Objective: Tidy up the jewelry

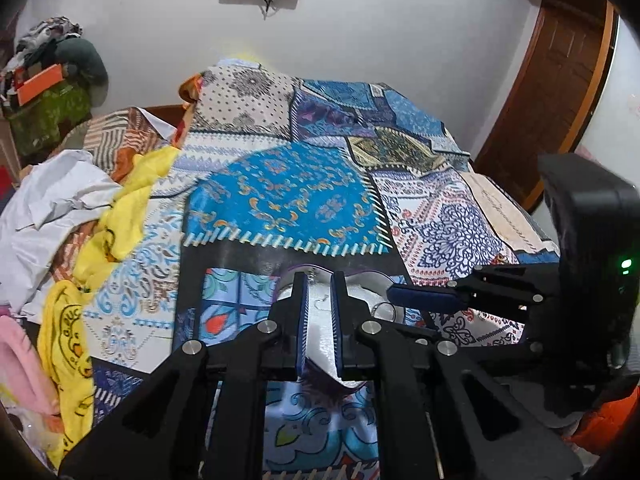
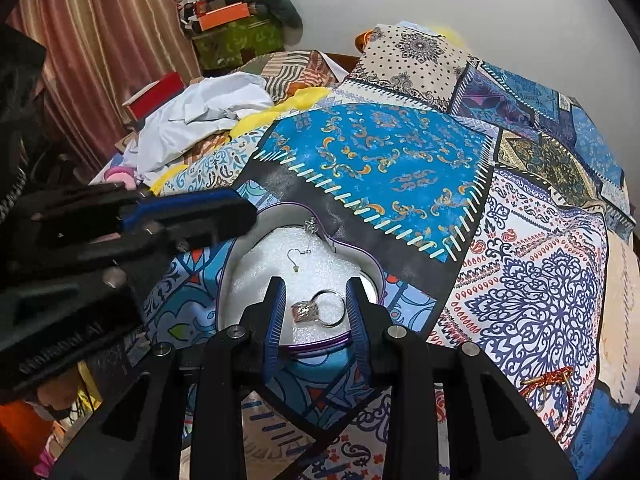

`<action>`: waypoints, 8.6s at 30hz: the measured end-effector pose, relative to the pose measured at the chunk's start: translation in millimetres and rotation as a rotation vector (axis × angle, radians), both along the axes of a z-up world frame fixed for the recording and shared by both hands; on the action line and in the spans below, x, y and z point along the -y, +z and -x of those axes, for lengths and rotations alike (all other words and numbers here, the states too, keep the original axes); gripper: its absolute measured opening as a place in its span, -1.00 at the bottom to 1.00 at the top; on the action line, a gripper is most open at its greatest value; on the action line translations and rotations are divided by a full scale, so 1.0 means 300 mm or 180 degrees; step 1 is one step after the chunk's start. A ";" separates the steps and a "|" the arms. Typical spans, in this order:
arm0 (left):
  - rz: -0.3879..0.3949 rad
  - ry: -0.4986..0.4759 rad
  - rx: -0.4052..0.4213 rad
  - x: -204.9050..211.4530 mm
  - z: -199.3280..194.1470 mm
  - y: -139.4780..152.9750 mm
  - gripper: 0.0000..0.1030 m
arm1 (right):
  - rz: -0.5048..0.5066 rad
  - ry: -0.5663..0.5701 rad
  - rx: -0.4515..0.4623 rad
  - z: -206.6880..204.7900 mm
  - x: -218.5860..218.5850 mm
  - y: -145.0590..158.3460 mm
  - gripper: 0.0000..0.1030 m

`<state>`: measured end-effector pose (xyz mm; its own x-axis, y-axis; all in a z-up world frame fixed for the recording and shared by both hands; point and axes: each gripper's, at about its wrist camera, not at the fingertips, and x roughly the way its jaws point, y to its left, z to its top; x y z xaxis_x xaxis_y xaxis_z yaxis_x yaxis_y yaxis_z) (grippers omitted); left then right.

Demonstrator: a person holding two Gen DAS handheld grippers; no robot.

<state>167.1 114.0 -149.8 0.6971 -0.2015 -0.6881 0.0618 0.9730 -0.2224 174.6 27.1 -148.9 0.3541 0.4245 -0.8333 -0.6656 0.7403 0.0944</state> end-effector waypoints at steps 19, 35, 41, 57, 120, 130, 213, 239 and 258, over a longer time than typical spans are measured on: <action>-0.0331 0.0170 0.0435 0.076 0.148 0.202 0.09 | -0.0345 -0.0462 0.0480 0.049 0.177 0.250 -0.02; -0.0437 -0.0080 0.0558 0.306 0.193 0.270 0.59 | -0.0459 -0.0983 0.0878 0.127 0.470 0.364 0.15; -0.0347 -0.0199 0.0396 0.398 0.134 0.227 0.60 | -0.0408 -0.1218 0.0942 0.132 0.609 0.364 0.16; -0.0301 -0.0396 -0.0297 0.504 0.029 -0.033 0.09 | -0.0171 -0.1396 0.0531 0.083 0.763 0.173 0.16; -0.0014 -0.0324 0.0081 0.396 0.101 0.034 -0.81 | -0.0015 -0.0698 -0.0024 -0.094 0.483 0.058 -0.33; 0.0091 -0.0244 -0.0019 0.360 0.088 -0.006 -0.81 | 0.0101 -0.0615 -0.0124 -0.100 0.457 0.002 -0.59; -0.0226 0.0231 0.0413 0.146 0.226 0.174 -0.81 | -0.0769 -0.0467 0.0201 0.010 0.299 0.305 -0.88; -0.0008 0.0198 0.0037 0.026 0.070 -0.044 -0.81 | -0.0429 -0.0255 -0.0433 -0.110 0.011 0.046 -0.87; -0.0028 0.0025 -0.0157 0.086 0.022 -0.078 -0.81 | -0.0386 -0.0330 -0.0598 -0.120 0.058 0.052 -0.45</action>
<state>160.3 88.2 -173.2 0.6637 -0.1899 -0.7235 0.0432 0.9754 -0.2163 210.6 9.7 -133.3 0.2445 0.4949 -0.8338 -0.5489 0.7796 0.3017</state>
